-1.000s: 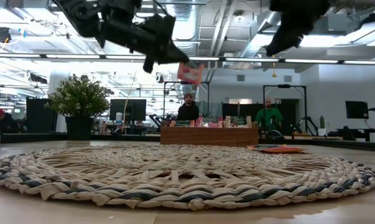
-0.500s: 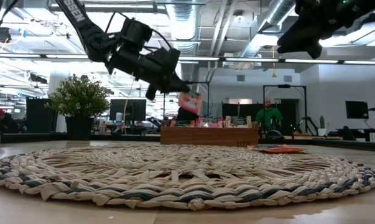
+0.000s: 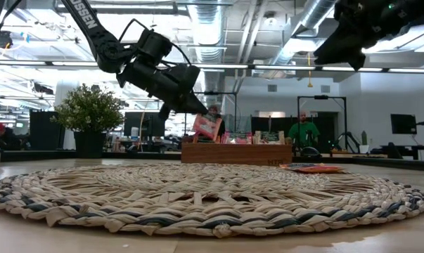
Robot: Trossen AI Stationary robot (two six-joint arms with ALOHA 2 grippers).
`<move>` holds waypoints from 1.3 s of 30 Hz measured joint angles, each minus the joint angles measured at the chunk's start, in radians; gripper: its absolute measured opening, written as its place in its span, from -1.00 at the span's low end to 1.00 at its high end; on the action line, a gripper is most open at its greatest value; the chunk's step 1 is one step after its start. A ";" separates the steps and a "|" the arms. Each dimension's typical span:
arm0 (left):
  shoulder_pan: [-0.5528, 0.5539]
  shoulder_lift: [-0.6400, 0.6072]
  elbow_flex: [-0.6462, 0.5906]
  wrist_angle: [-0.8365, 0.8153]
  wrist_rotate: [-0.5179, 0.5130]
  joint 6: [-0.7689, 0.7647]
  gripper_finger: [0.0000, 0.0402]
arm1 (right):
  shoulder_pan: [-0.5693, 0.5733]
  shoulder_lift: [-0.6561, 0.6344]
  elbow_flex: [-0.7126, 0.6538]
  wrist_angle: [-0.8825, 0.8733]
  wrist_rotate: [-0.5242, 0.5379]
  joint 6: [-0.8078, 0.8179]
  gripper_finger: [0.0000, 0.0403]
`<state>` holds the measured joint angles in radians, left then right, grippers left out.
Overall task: Pick & Place Tea
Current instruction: Put the orange tea bag into the left section of the wooden organizer
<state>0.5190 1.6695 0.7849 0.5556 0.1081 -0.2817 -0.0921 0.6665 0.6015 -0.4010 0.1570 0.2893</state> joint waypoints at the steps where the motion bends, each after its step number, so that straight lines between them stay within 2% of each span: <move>1: 0.000 0.000 0.000 0.000 0.000 0.000 -1.00 | 0.000 -0.001 -0.007 -0.001 0.000 0.000 -0.38; 5: 0.000 0.000 0.000 -0.001 0.001 0.004 -1.00 | 0.000 -0.027 -0.059 0.092 0.000 0.000 -0.38; 10: 0.000 0.000 0.000 0.000 0.020 0.003 -1.00 | 0.000 -0.117 -0.131 0.158 0.000 0.013 -0.38; 21: 0.000 0.000 0.000 0.007 0.021 0.030 -1.00 | 0.000 -0.305 -0.169 0.156 0.000 0.066 -0.38; 29: 0.000 0.034 -0.001 0.006 0.018 0.046 -1.00 | 0.000 -0.320 -0.169 0.155 0.000 0.099 -0.38; 33: 0.000 0.087 -0.001 0.082 0.017 0.033 -1.00 | 0.000 -0.320 -0.169 0.155 -0.001 0.110 -0.38; 39: 0.016 0.092 -0.001 0.087 0.001 0.034 -1.00 | 0.000 -0.320 -0.169 0.155 -0.017 0.130 -0.38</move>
<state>0.5352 1.7615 0.7841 0.6429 0.1091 -0.2480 -0.0921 0.3466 0.4324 -0.2462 0.1403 0.4196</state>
